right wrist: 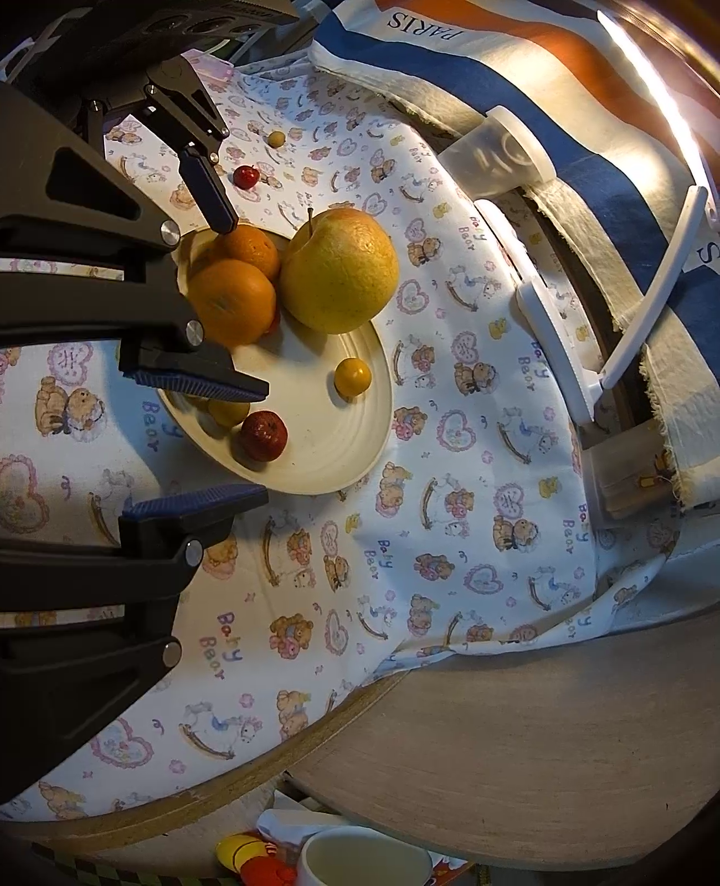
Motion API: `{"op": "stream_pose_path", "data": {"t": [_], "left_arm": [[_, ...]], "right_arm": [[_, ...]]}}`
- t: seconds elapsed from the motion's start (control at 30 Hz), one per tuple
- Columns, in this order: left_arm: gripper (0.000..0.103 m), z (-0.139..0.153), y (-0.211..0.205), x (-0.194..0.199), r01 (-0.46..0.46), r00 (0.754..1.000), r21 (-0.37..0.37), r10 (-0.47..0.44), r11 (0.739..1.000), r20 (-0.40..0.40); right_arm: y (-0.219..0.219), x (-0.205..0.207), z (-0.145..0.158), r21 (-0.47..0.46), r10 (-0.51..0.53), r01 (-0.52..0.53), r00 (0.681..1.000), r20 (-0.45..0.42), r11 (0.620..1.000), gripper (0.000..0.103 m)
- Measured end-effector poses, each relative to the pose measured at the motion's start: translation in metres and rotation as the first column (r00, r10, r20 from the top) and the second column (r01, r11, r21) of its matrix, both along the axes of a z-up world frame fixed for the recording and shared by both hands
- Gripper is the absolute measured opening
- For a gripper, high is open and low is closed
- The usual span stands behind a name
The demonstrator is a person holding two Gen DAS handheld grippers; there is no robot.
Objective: Organize fruits
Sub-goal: 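Lower the orange and lemon onto the plate and open both tools, then withdraw both tools from the plate toward the fruits left on the cloth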
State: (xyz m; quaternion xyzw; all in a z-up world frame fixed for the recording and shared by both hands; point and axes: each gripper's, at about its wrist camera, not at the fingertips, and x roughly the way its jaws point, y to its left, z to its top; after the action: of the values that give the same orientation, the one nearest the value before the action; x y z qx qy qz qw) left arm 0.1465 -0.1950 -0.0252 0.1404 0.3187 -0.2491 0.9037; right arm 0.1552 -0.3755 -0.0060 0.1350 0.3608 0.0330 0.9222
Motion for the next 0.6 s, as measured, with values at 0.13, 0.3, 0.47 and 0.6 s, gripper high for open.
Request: {"op": "stream_pose_path", "data": {"t": [0.13, 0.3, 0.47, 0.6], "left_arm": [[0.06, 0.007, 0.009, -0.01, -0.03, 0.999, 0.004, 0.03, 1.0, 0.031], [0.069, 0.024, 0.035, -0.026, -0.088, 0.992, -0.033, 0.091, 0.996, 0.091], [0.096, 0.04, 0.068, -0.035, -0.171, 0.963, -0.077, 0.183, 0.982, 0.198], [0.097, 0.048, 0.095, -0.039, -0.211, 0.952, -0.128, 0.233, 0.969, 0.196]], "right_arm": [[-0.001, -0.001, 0.002, 0.005, -0.003, 0.003, 1.0, 0.011, 1.0, 0.032], [0.009, -0.008, 0.009, -0.038, 0.007, -0.005, 0.998, 0.063, 0.999, 0.032], [0.02, -0.019, 0.02, -0.085, 0.03, -0.018, 0.988, 0.151, 0.996, 0.032], [0.024, -0.024, 0.026, -0.071, 0.054, -0.041, 0.979, 0.199, 0.997, 0.032]]}}
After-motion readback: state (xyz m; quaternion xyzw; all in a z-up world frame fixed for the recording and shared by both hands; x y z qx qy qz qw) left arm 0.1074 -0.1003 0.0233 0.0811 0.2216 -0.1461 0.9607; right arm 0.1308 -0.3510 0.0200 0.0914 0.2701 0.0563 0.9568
